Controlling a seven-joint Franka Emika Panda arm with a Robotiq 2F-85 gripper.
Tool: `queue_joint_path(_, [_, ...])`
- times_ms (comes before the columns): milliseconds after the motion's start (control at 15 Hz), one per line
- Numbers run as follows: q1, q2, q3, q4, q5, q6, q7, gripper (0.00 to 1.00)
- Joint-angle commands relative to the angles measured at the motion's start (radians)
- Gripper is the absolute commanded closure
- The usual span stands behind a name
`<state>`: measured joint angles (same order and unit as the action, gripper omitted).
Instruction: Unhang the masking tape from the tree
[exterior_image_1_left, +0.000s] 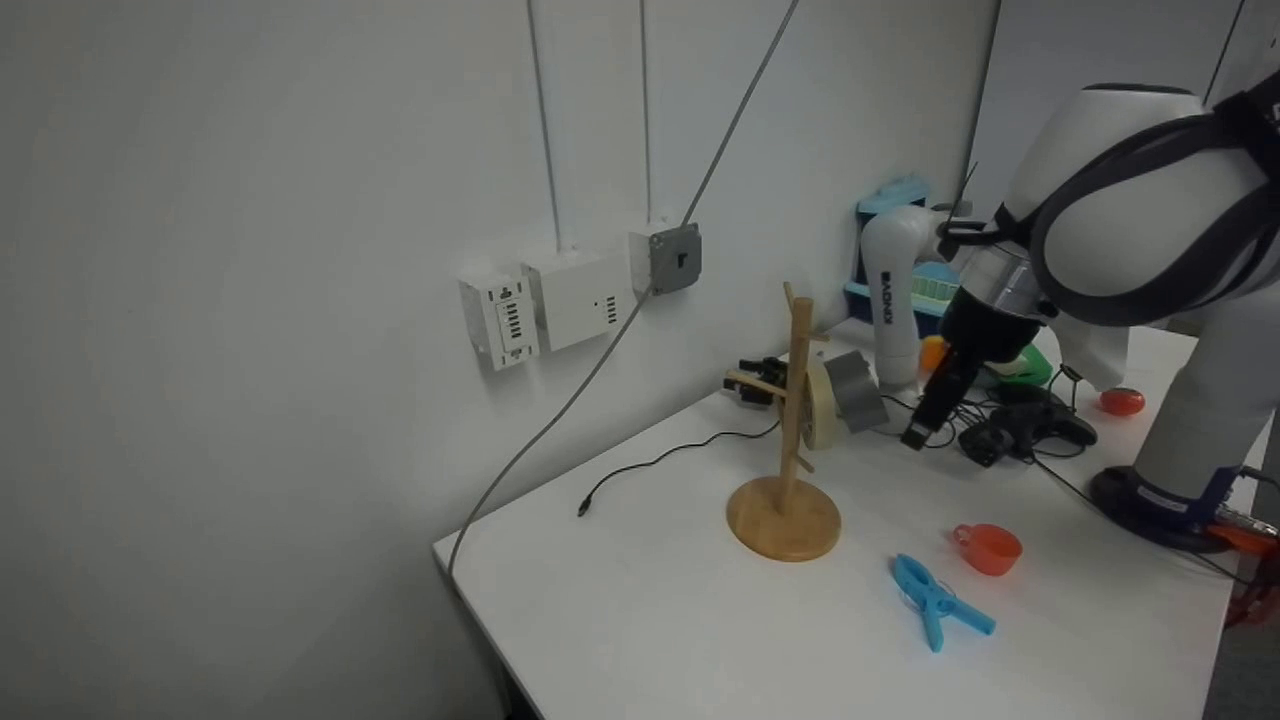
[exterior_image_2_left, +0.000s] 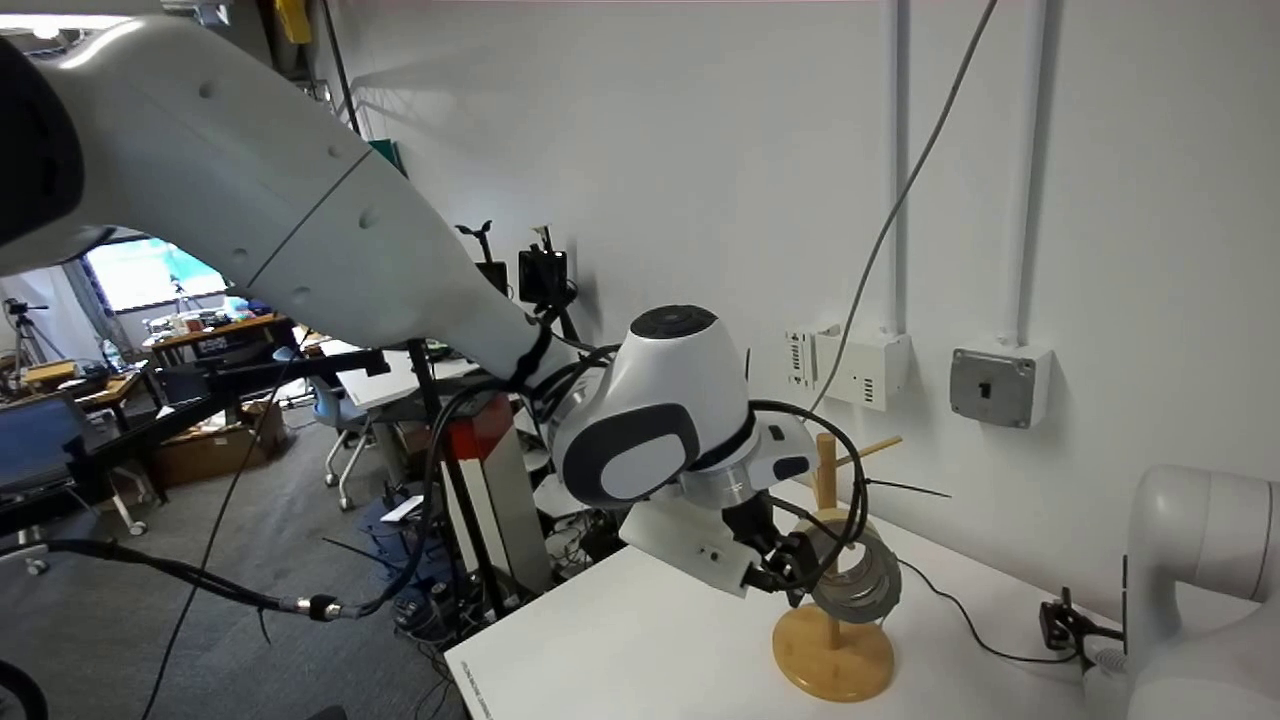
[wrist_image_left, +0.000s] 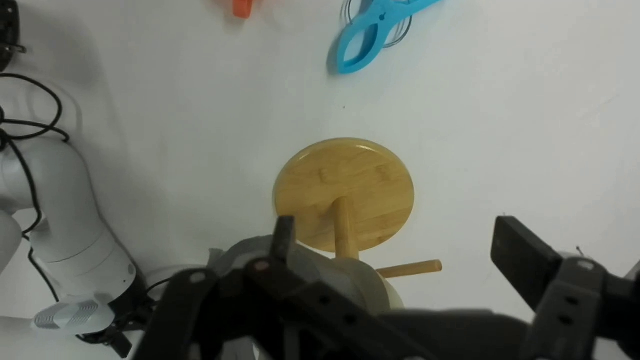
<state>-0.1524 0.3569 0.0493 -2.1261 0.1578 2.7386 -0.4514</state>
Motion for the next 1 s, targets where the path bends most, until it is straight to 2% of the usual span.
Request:
queue_joint_path(0, [-0.044, 0.045, 0.029, 0.054, 0.001, 0.035, -0.043, 0.00])
queue_joint_path(267, [-0.084, 0.108, 0.050, 0.136, 0.008, 0.029, -0.081, 0.00])
queue_joint_path(533, [-0.146, 0.178, 0.102, 0.217, 0.031, 0.001, -0.128, 0.00])
queue_joint_path(933, [-0.205, 0.247, 0.163, 0.285, 0.026, 0.003, -0.157, 0.00])
